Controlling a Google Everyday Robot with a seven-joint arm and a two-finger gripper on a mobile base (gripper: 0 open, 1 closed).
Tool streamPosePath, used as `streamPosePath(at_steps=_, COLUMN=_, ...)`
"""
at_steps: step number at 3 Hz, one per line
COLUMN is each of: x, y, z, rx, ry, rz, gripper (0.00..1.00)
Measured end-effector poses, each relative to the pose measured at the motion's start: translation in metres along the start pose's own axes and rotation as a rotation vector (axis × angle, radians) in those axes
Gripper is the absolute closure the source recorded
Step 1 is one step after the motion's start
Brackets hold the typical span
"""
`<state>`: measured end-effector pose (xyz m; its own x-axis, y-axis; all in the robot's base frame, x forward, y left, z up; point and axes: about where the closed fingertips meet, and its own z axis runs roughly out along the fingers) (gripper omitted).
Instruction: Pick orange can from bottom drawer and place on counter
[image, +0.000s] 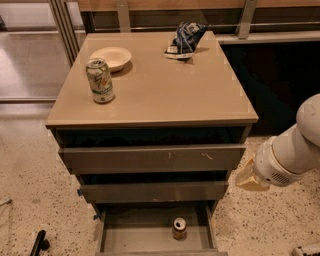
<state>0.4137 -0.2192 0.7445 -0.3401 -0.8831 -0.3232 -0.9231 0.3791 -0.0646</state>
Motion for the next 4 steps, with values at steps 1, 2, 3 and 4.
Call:
streamPosePath(at_steps=1, x=0.0, y=0.0, z=0.0, rx=-0.001, ry=0.0, rz=-0.001, gripper=1.0)
streamPosePath(at_steps=2, x=0.012, y=0.004, z=0.036, rx=-0.014, ry=-0.056, rz=0.002, gripper=1.0)
streamPosePath(at_steps=3, x=0.023, y=0.016, z=0.107, rx=-0.061, ry=-0.15, rz=-0.006, gripper=1.0)
streamPosePath(at_steps=4, x=0.036, y=0.027, z=0.188, rx=-0.141, ry=-0.241, rz=-0.007, gripper=1.0)
